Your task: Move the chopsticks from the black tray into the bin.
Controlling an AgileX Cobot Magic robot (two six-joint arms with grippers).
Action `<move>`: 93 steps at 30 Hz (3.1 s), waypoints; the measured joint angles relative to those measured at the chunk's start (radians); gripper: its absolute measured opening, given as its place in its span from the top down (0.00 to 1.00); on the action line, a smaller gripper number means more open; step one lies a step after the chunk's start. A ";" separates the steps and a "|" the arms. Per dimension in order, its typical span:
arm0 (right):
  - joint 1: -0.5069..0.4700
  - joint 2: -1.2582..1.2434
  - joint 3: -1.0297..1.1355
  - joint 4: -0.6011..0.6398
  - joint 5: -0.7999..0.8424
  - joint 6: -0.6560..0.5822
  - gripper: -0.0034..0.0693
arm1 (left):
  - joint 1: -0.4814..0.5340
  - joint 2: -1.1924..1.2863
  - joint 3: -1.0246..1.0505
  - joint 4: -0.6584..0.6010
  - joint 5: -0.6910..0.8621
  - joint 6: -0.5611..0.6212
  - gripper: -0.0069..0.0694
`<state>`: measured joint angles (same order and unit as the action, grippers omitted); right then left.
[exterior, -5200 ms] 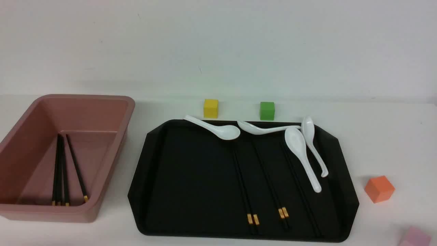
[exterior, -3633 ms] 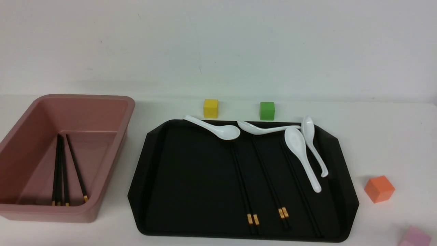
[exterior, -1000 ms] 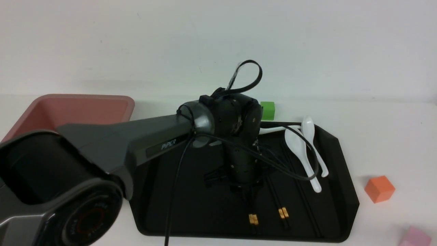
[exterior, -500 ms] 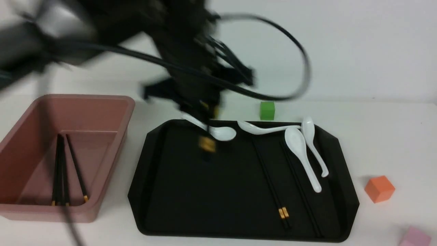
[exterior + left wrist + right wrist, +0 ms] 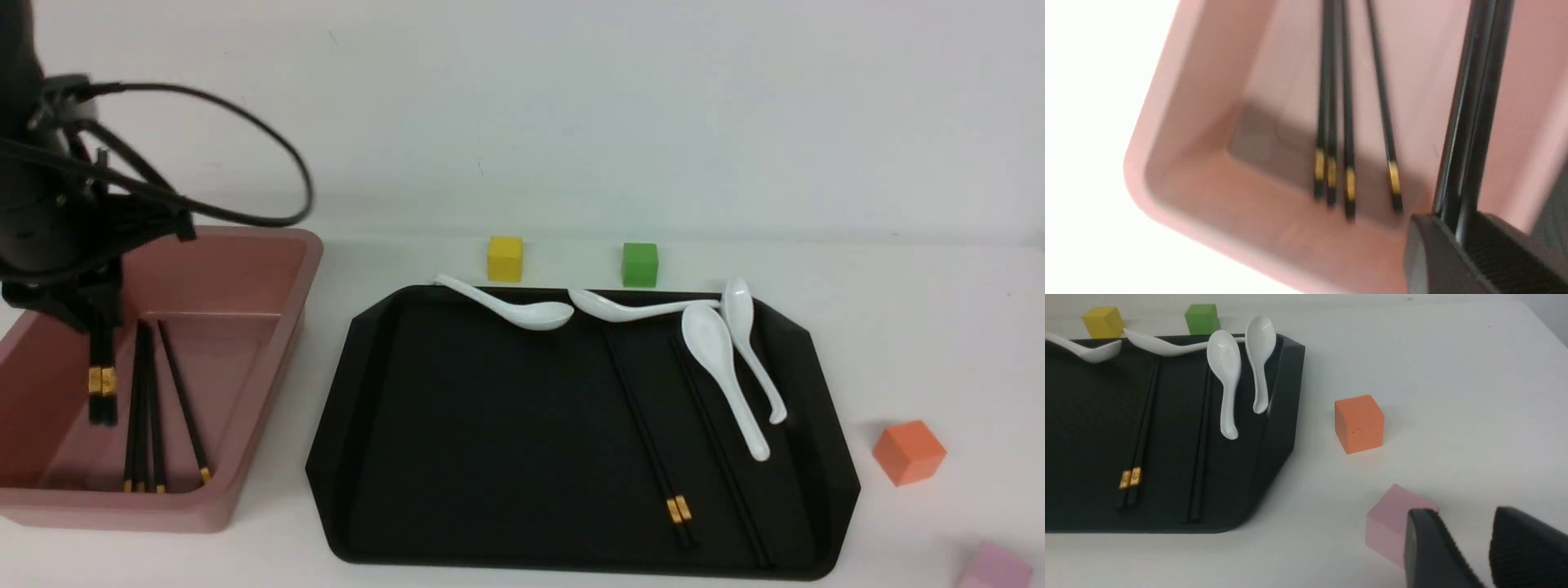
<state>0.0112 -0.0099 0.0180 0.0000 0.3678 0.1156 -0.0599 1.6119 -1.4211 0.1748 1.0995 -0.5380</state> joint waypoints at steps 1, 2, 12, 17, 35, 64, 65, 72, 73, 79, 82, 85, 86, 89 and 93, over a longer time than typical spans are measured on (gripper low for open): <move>0.000 0.000 0.000 0.000 0.000 0.000 0.62 | 0.015 0.021 0.001 -0.001 -0.027 0.000 0.77; 0.000 0.000 0.000 0.000 0.000 0.000 0.62 | 0.021 0.034 0.001 -0.001 -0.045 0.000 0.77; 0.000 0.000 0.000 0.000 0.000 0.000 0.62 | 0.027 0.166 0.005 -0.007 -0.054 0.000 0.65; 0.000 0.000 0.000 0.000 0.000 0.000 0.62 | 0.027 0.166 -0.032 -0.029 0.039 0.000 0.60; 0.000 0.000 0.000 0.000 0.000 0.000 0.62 | 0.027 -0.320 0.089 -0.153 0.133 0.260 0.93; 0.000 0.000 0.000 0.000 0.000 0.000 0.62 | 0.027 -1.305 0.984 -0.632 -0.430 0.538 0.93; 0.000 0.000 0.000 0.000 0.000 0.000 0.62 | 0.027 -1.305 0.984 -0.628 -0.430 0.543 0.93; 0.000 0.000 0.000 0.000 0.000 0.000 0.62 | 0.027 -1.305 0.984 -0.573 -0.441 0.574 0.93; 0.000 0.000 0.000 0.000 0.000 0.000 0.62 | 0.027 -1.305 0.984 -0.557 -0.441 0.577 0.93; 0.000 0.000 0.000 0.000 0.000 0.000 0.62 | 0.027 -1.326 1.015 -0.537 -0.452 0.577 0.93; 0.000 0.000 0.000 0.000 0.000 0.000 0.62 | 0.027 -1.370 1.063 -0.518 -0.474 0.569 0.92; 0.000 0.000 0.000 0.000 0.000 0.000 0.62 | 0.027 -1.465 1.178 -0.479 -0.538 0.538 0.92; 0.000 0.000 0.000 0.000 0.000 0.000 0.62 | 0.027 -1.498 1.207 -0.466 -0.560 0.527 0.92; 0.000 0.000 0.000 0.000 0.000 0.000 0.62 | 0.027 -1.591 1.304 -0.421 -0.600 0.480 0.92; 0.000 0.000 0.000 0.000 0.000 0.000 0.62 | 0.027 -1.622 1.378 -0.378 -0.624 0.435 0.92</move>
<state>0.0112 -0.0099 0.0180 0.0000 0.3678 0.1156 -0.0328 -0.0101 -0.0430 -0.2031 0.4756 -0.1030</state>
